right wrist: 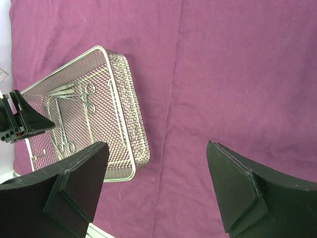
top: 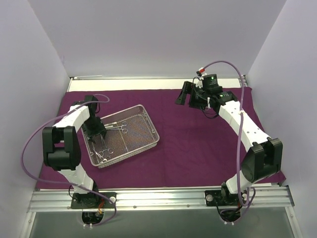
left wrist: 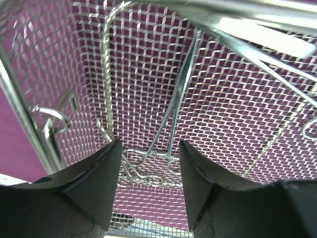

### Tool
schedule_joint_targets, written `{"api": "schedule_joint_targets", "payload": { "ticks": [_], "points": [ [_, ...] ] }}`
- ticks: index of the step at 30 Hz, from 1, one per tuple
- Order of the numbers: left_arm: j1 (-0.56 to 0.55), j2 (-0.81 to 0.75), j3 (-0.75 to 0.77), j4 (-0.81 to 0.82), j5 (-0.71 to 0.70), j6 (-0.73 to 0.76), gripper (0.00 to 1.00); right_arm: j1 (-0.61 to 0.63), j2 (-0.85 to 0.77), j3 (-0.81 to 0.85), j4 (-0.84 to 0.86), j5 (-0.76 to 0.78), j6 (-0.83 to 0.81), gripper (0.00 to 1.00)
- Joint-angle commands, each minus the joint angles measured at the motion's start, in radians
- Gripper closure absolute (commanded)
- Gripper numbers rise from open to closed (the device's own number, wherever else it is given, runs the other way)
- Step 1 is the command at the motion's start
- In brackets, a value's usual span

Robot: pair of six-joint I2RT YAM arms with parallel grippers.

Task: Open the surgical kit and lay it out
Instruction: Pick up the medical item from the container.

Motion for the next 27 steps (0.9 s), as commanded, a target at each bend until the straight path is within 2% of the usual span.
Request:
{"api": "schedule_joint_targets", "payload": {
  "ticks": [1,4,11,18,27],
  "points": [
    [-0.004,-0.034,0.022,-0.062,-0.043,-0.050,0.41,-0.007,-0.049,-0.009,0.036,-0.021,-0.002,0.18],
    [-0.010,-0.065,-0.011,-0.129,-0.112,-0.162,0.45,-0.007,-0.050,-0.018,0.047,-0.027,0.001,0.18],
    [-0.039,-0.111,-0.109,-0.117,-0.063,-0.303,0.48,-0.007,-0.070,-0.049,0.054,-0.042,0.000,0.18],
    [-0.054,-0.201,-0.231,-0.077,-0.038,-0.351,0.47,-0.008,-0.110,-0.079,0.048,-0.044,-0.005,0.18],
    [-0.067,-0.085,-0.274,0.021,-0.017,-0.358,0.41,-0.008,-0.133,-0.089,0.045,-0.052,-0.003,0.18]
  ]
}}
